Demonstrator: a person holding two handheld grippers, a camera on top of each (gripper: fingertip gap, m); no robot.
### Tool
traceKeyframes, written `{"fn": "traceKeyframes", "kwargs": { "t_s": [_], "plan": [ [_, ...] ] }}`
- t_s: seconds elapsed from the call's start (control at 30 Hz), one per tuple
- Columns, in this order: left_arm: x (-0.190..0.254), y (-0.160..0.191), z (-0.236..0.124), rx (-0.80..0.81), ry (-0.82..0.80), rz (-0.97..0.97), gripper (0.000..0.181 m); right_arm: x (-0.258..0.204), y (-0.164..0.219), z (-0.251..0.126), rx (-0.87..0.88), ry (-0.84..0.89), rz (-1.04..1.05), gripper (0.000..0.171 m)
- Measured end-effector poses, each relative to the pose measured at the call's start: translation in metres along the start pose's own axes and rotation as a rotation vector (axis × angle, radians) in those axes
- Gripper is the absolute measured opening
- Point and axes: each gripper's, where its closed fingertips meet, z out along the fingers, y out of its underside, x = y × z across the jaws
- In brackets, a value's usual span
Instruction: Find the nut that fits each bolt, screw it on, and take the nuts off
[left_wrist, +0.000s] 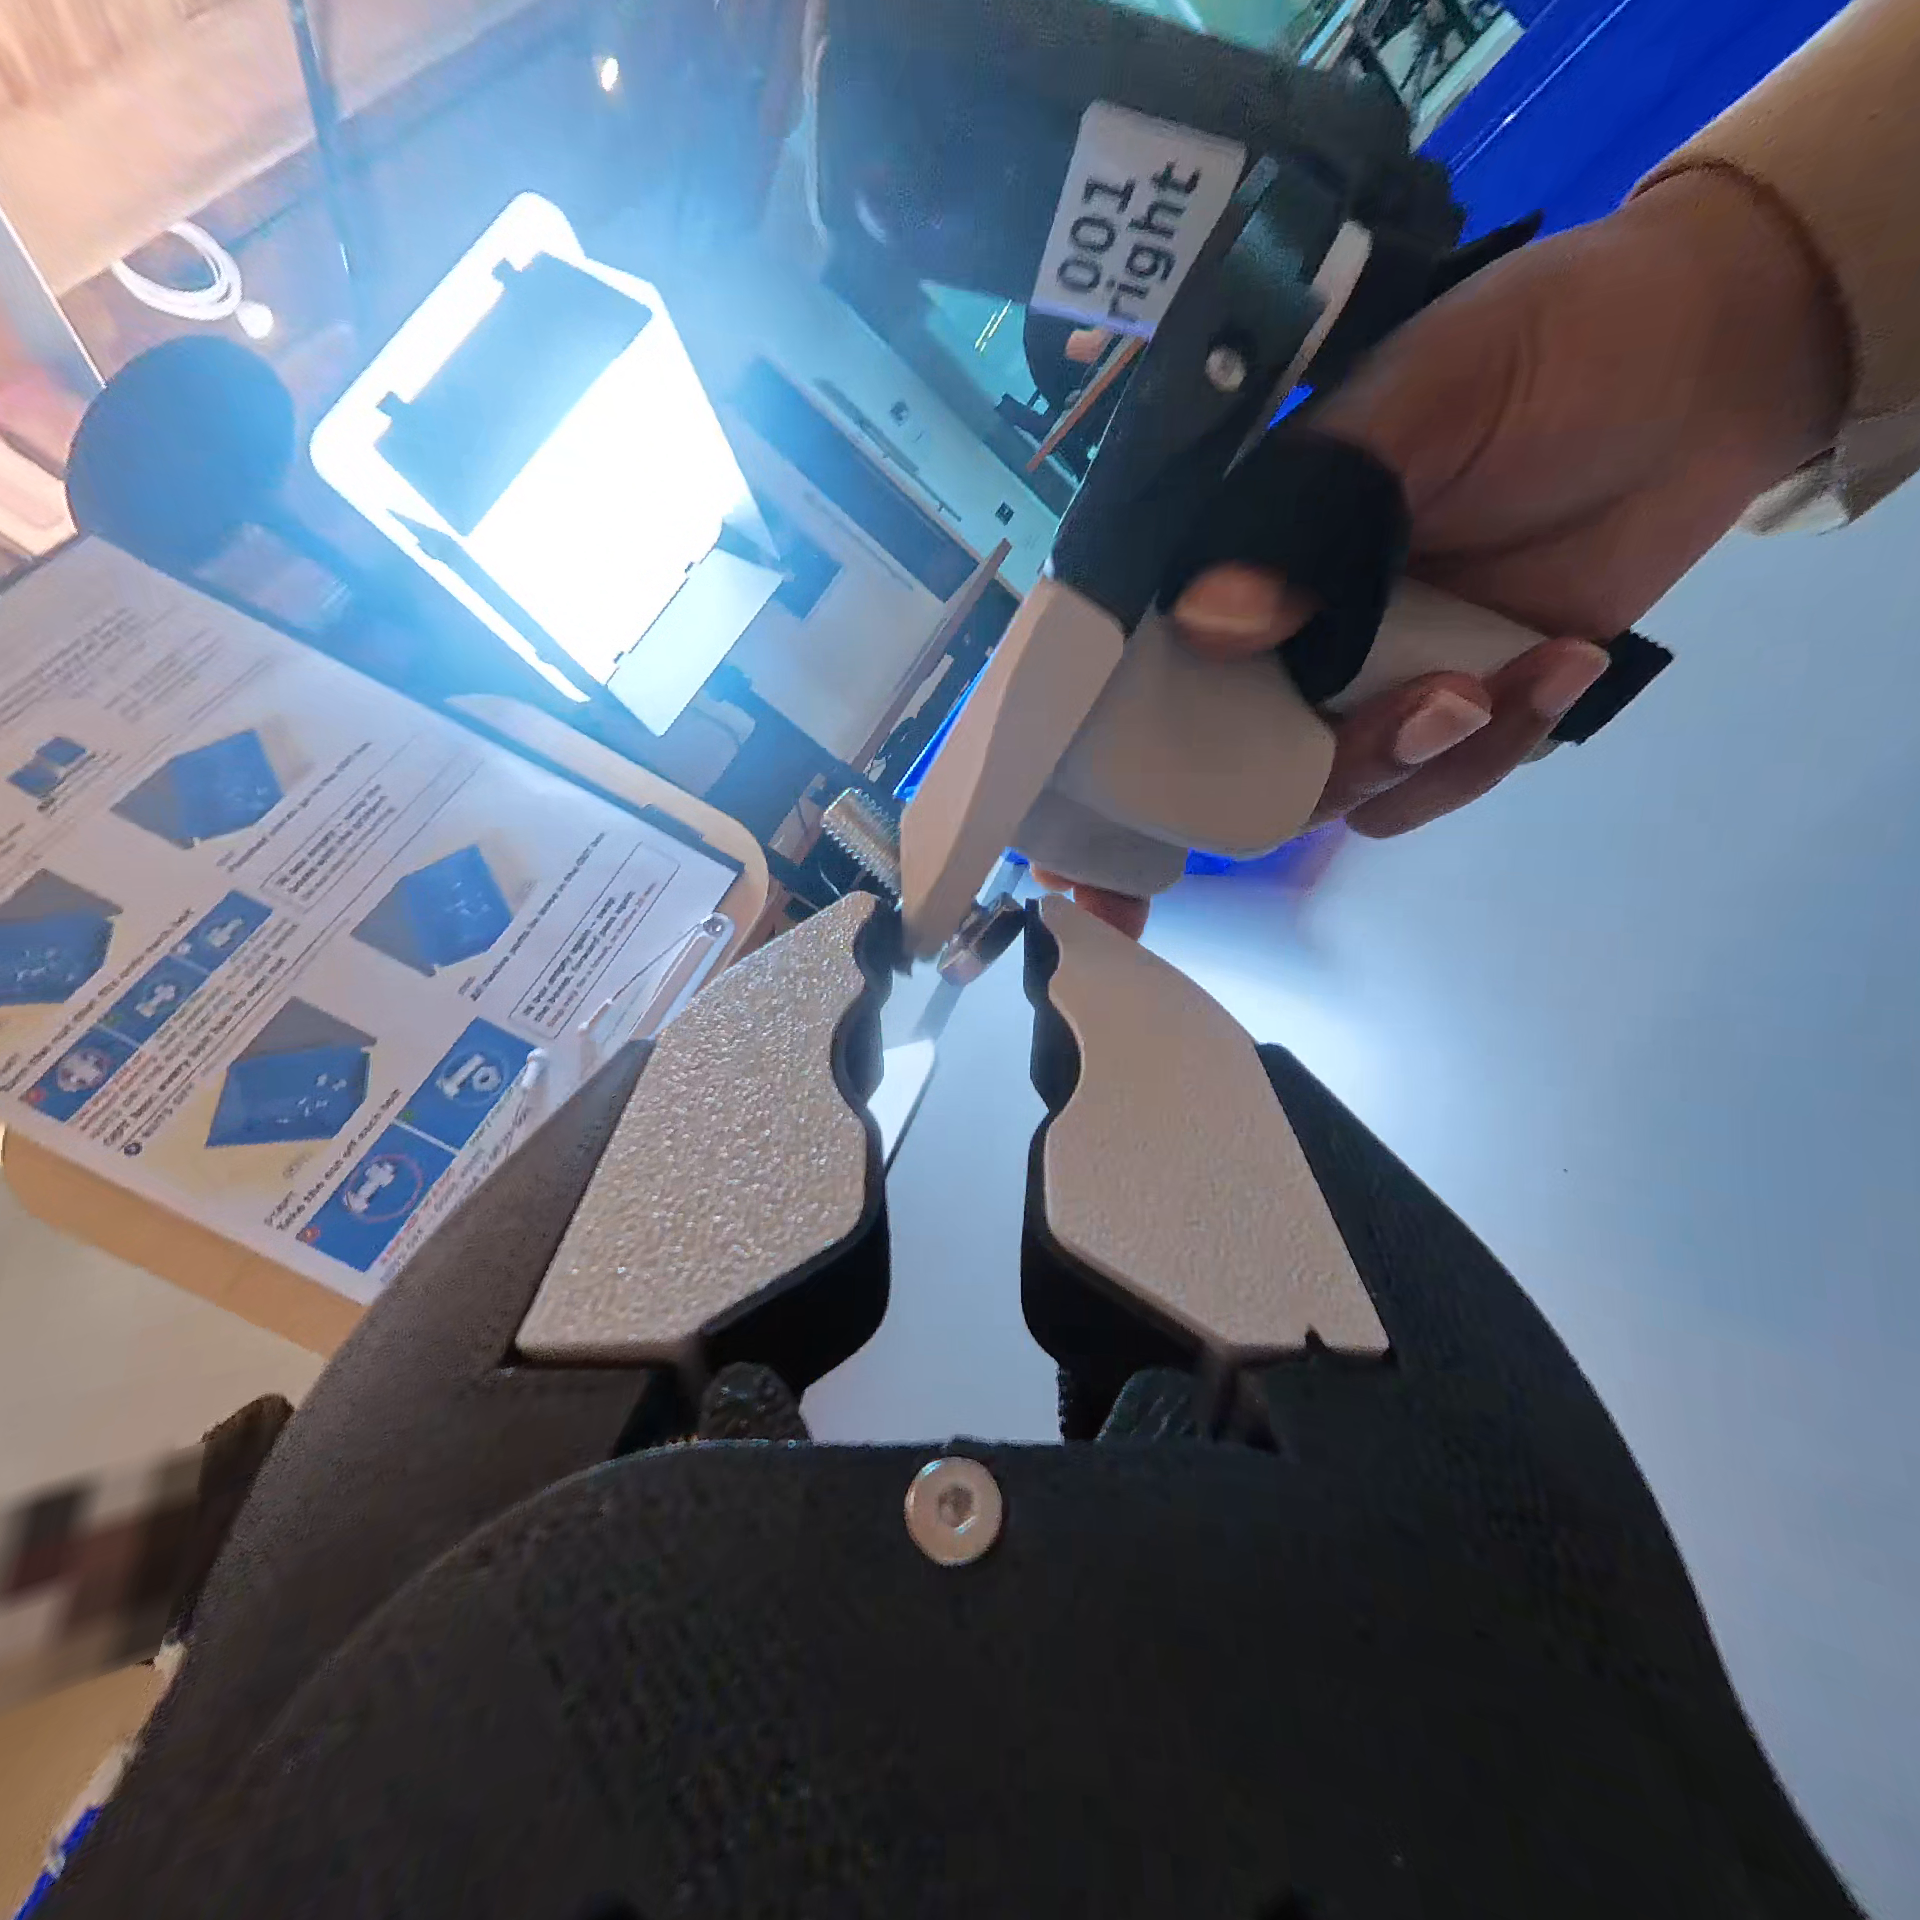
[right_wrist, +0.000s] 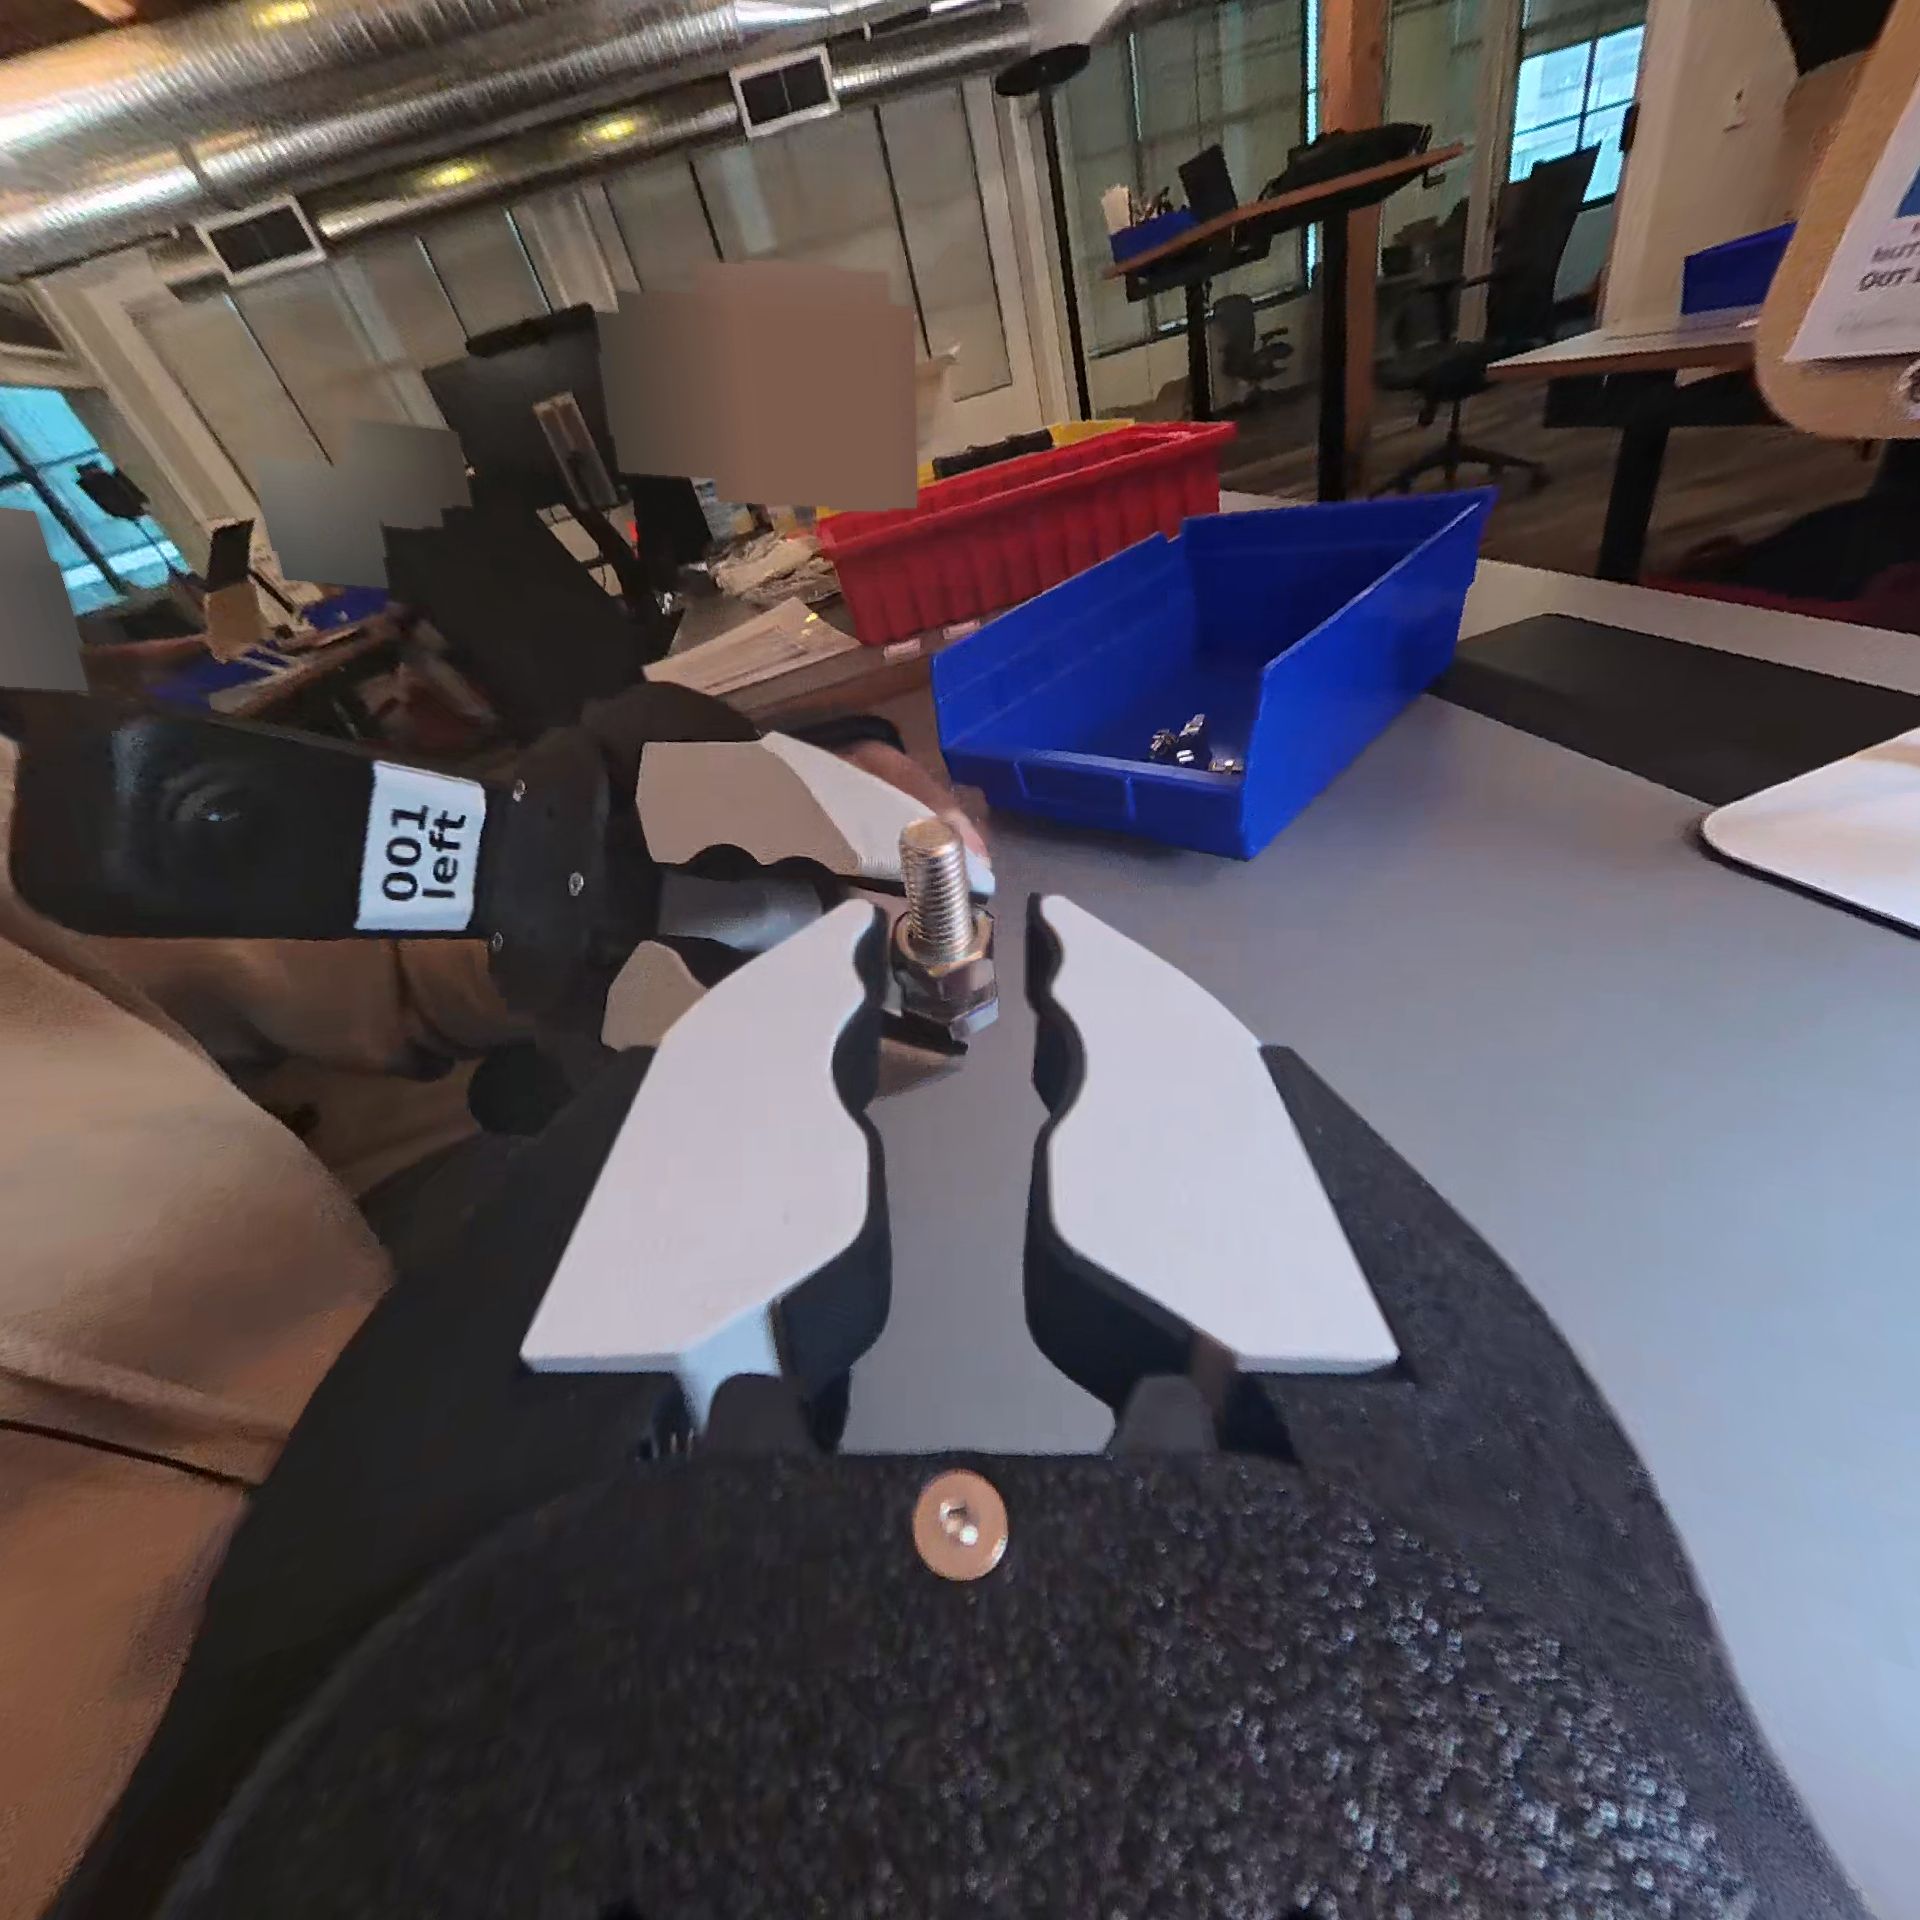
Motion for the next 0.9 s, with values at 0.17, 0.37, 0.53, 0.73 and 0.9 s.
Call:
{"fn": "traceKeyframes", "kwargs": {
  "t_s": [0.17,0.37,0.53,0.73,0.9],
  "plan": [
    [0.009,-0.005,-0.001,0.051,0.083,-0.094,0.026,-0.005,0.008,-0.005,-0.052,-0.025,-0.074,0.019],
    [-0.004,-0.018,-0.013,0.205,0.394,-0.738,0.041,0.009,0.028,-0.014,-0.190,0.055,-0.259,0.019],
    [0.022,-0.005,-0.015,0.133,0.549,-0.715,0.028,-0.011,0.049,-0.002,-0.244,-0.013,-0.309,0.018],
    [0.029,-0.007,-0.020,0.127,0.608,-0.684,0.010,-0.017,0.054,0.001,-0.245,-0.031,-0.299,0.018],
    [-0.003,-0.011,-0.023,0.201,0.558,-0.830,0.010,-0.010,0.045,0.001,-0.154,-0.009,-0.236,0.034]
  ]
}}
